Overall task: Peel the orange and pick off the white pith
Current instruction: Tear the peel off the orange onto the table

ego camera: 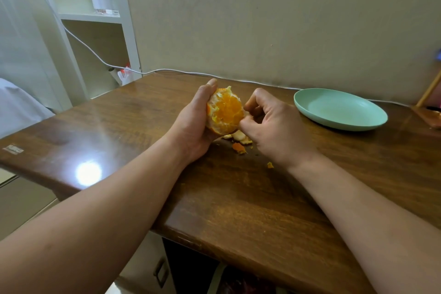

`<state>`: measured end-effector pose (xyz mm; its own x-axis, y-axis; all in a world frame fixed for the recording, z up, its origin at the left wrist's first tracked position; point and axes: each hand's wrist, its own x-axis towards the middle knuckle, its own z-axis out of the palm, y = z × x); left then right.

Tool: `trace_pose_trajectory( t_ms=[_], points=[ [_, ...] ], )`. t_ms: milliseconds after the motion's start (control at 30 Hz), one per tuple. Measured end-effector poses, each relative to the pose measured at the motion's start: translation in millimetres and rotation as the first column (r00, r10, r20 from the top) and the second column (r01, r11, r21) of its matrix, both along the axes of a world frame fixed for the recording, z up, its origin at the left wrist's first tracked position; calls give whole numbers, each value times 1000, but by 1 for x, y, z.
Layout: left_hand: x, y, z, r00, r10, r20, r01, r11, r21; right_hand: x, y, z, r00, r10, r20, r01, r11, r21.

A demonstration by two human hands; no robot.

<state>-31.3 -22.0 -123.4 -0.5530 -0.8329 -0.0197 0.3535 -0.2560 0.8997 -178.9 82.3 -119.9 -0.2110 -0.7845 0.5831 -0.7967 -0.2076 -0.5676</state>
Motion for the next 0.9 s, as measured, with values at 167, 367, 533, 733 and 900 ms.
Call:
trace_pose_trajectory(
  t_ms=[167, 367, 533, 733, 900],
  points=[
    [0, 5, 2, 1000, 16, 9, -16, 1000, -11, -2, -8, -5, 966, 29, 256, -41, 998, 43],
    [-1, 9, 4, 999, 42, 10, -41, 998, -43, -8, -14, -5, 932, 25, 361, -71, 991, 114],
    [-1, 10, 3, 999, 52, 2, -52, 997, -58, -5, -14, -4, 820, 23, 572, -159, 969, 189],
    [-1, 9, 1, 999, 27, 23, -25, 996, -81, -7, -12, -3, 824, 51, 565, -206, 955, 214],
    [1, 8, 3, 1000, 1, -3, -1, 1000, -16, -8, -10, -2, 848, 62, 526, -204, 955, 215]
  ],
)
